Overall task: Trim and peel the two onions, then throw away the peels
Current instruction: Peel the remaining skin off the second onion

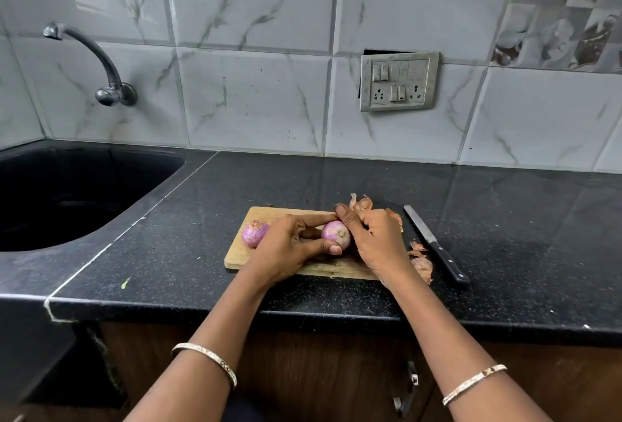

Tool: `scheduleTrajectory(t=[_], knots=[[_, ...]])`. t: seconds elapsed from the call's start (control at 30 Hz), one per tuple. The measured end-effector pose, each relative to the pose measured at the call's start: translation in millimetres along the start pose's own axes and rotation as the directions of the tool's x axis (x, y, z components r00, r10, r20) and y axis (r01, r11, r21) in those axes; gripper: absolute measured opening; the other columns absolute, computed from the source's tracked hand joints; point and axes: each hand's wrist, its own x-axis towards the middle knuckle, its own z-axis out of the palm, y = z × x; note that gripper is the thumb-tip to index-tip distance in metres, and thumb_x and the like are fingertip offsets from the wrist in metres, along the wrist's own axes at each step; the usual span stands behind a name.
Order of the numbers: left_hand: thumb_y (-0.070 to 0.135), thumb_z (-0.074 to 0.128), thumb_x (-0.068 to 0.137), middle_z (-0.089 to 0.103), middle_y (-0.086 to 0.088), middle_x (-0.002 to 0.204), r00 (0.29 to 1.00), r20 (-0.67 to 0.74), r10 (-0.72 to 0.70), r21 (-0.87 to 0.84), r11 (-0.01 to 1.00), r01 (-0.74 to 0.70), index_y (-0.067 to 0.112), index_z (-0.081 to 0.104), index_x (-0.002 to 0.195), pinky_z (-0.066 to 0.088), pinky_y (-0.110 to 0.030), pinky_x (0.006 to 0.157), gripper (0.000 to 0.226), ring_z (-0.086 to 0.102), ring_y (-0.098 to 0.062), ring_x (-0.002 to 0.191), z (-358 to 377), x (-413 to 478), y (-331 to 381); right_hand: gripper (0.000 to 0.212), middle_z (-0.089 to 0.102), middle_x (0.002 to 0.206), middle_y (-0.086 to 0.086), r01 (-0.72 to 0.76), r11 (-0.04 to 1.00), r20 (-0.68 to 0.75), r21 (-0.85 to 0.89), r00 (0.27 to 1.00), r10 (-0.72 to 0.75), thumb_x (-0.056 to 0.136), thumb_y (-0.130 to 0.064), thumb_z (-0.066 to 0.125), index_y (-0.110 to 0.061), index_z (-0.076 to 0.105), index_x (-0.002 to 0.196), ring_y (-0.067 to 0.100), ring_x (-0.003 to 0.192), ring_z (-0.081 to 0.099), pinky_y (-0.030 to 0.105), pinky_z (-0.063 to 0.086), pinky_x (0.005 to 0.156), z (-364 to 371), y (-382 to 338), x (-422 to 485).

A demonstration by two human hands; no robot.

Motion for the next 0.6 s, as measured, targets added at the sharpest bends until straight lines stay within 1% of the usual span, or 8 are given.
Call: scheduleTrajectory(t=[0.1, 0.17, 0.2, 0.3, 0.4, 0.5, 0.53, 0.6], knots=[[0.002, 0.079, 0.08, 0.077, -0.002, 0.109, 1.0, -0.018, -0.014, -0.053, 0.998, 0.013, 0.011, 0.065, 0.13, 0.056, -0.027, 0.096, 0.053, 0.072, -0.013, 0.106, 0.1, -0.5, 2.0, 0.056, 0.041, 0.037, -0.013, 0.018, 1.0, 0.04, 0.018, 0.999, -0.019, 0.094, -0.051, 0.055, -0.021, 0.049, 0.046, 0.006, 0.042, 0.037, 0.021, 0.024, 0.048, -0.2, -0.4, -1.3], [0.002, 0.077, 0.083, 0.078, -0.004, 0.108, 1.0, -0.021, -0.008, -0.083, 0.997, 0.006, 0.014, 0.066, 0.128, 0.056, -0.027, 0.095, 0.048, 0.073, -0.015, 0.106, -1.1, -0.6, 2.1, 0.054, 0.06, 0.052, -0.009, 0.04, 0.998, 0.093, 0.053, 0.995, -0.045, 0.09, -0.061, 0.055, -0.019, 0.067, 0.059, 0.008, 0.054, 0.052, 0.03, 0.038, 0.057, 0.0, 0.4, -2.8], [0.003, 0.076, 0.084, 0.078, -0.005, 0.108, 1.0, -0.021, -0.003, -0.093, 0.996, 0.001, 0.015, 0.066, 0.128, 0.056, -0.028, 0.095, 0.047, 0.072, -0.016, 0.107, -1.8, -0.5, 1.7, 0.055, 0.068, 0.063, -0.004, 0.048, 0.997, 0.113, 0.065, 0.992, -0.055, 0.089, -0.065, 0.055, -0.017, 0.074, 0.069, 0.016, 0.065, 0.06, 0.037, 0.044, 0.065, 0.3, 1.5, -2.7], [0.007, 0.075, 0.085, 0.077, -0.006, 0.11, 1.0, -0.027, -0.008, -0.116, 0.993, 0.005, 0.013, 0.064, 0.132, 0.055, -0.03, 0.098, 0.049, 0.071, -0.017, 0.11, -2.6, -0.5, 2.2, 0.056, 0.073, 0.08, 0.005, 0.075, 0.995, 0.128, 0.07, 0.988, -0.083, 0.085, -0.07, 0.056, -0.019, 0.08, 0.087, 0.025, 0.081, 0.065, 0.043, 0.049, 0.075, 0.6, 4.4, -2.5], [0.003, 0.075, 0.085, 0.077, -0.006, 0.11, 1.0, -0.027, -0.014, -0.124, 0.992, 0.011, 0.016, 0.067, 0.127, 0.056, -0.03, 0.098, 0.045, 0.072, -0.016, 0.108, -1.9, -0.7, 2.1, 0.054, 0.068, 0.069, 0.001, 0.092, 0.995, 0.102, 0.03, 0.99, -0.095, 0.088, -0.065, 0.053, -0.019, 0.077, 0.075, 0.019, 0.068, 0.059, 0.039, 0.043, 0.065, 1.6, 5.0, -1.9], [0.004, 0.079, 0.082, 0.077, -0.002, 0.112, 1.0, -0.001, -0.008, -0.083, 0.997, 0.008, 0.023, 0.066, 0.123, 0.054, -0.033, 0.101, 0.047, 0.071, -0.015, 0.11, -0.4, -0.5, 2.5, 0.065, 0.046, 0.05, 0.004, 0.033, 0.999, 0.042, 0.04, 0.999, -0.035, 0.09, -0.058, 0.052, 0.0, 0.064, 0.063, 0.012, 0.052, 0.035, 0.035, 0.025, 0.054, 0.5, 5.3, 0.2], [0.005, 0.079, 0.081, 0.076, -0.002, 0.113, 1.0, 0.006, -0.005, -0.078, 0.997, 0.006, 0.021, 0.066, 0.125, 0.053, -0.035, 0.103, 0.049, 0.071, -0.016, 0.111, -0.7, -0.2, 2.3, 0.066, 0.043, 0.05, 0.005, 0.017, 0.999, 0.041, 0.047, 0.999, -0.018, 0.09, -0.057, 0.051, 0.003, 0.064, 0.064, 0.012, 0.052, 0.033, 0.035, 0.024, 0.055, 0.4, 5.4, 1.3], [0.004, 0.077, 0.083, 0.076, -0.005, 0.114, 1.0, 0.002, -0.002, -0.114, 0.993, 0.002, 0.016, 0.065, 0.129, 0.053, -0.036, 0.103, 0.048, 0.071, -0.018, 0.111, -1.6, -0.8, 2.7, 0.06, 0.052, 0.055, 0.009, 0.008, 0.998, 0.083, 0.064, 0.996, -0.013, 0.091, -0.059, 0.05, -0.006, 0.071, 0.071, 0.012, 0.057, 0.042, 0.034, 0.029, 0.058, 0.3, 4.1, 0.0]])
